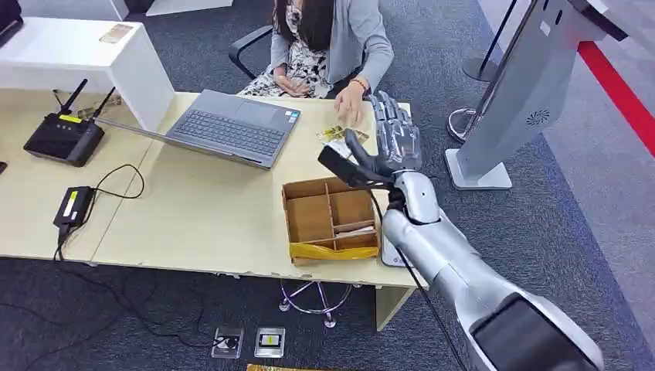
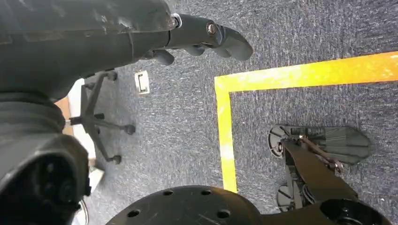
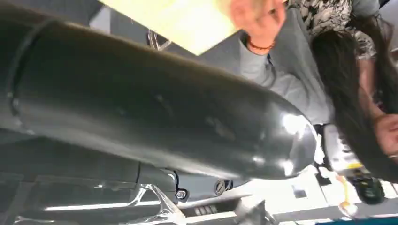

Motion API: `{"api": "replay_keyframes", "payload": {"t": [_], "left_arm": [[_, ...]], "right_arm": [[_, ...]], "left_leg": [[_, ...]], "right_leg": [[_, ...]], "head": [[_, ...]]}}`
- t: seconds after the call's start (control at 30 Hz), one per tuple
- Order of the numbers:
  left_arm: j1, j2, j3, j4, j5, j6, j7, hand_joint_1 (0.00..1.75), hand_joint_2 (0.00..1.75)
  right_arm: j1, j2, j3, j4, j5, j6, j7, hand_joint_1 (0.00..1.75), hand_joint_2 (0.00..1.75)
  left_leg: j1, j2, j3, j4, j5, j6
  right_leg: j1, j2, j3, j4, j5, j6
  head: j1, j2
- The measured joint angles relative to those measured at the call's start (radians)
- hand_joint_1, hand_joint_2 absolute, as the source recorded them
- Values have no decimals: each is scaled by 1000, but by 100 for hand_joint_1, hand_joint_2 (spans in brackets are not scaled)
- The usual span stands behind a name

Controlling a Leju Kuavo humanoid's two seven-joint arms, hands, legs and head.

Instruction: Pass the card to the sensor for recognition and then transmit it.

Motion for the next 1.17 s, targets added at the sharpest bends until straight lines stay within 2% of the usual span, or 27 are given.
{"api": "replay_keyframes", "payload": {"t": [0.1,0.23,0.53,0.7,0.93,1.17], "left_arm": [[1,0,0,0,13,0,0,0,0],[3,0,0,0,33,-1,0,0,0],[13,-1,3,0,80,40,3,0,0],[13,-8,6,0,96,58,3,0,0],[12,-17,11,0,108,79,3,0,0],[13,-20,16,0,121,105,-5,0,0]], "right_arm": [[-2,-36,-65,18,-184,11,-45,0,0],[-9,-115,-164,53,-368,82,-33,0,0],[22,-354,-316,133,-438,71,105,0,0],[114,-450,-383,170,-520,90,136,0,0],[332,-513,-463,206,-622,70,138,0,0],[580,-500,-567,238,-798,57,135,0,0]], "left_leg": [[-1,0,0,0,0,0],[-1,0,0,1,0,0],[-1,0,0,1,-2,1],[-1,-1,-1,1,-2,2],[-1,-2,-1,0,-3,2],[0,-2,-2,0,-4,2]], "right_leg": [[0,0,0,0,0,0],[-1,-1,0,-1,0,1],[-1,-1,-1,-2,0,1],[-1,-3,0,-2,0,1],[-1,-4,0,-2,-1,0],[0,-5,0,-2,-2,0]], "head": [[0,0],[0,0],[0,0],[0,0],[0,0],[0,0]]}}
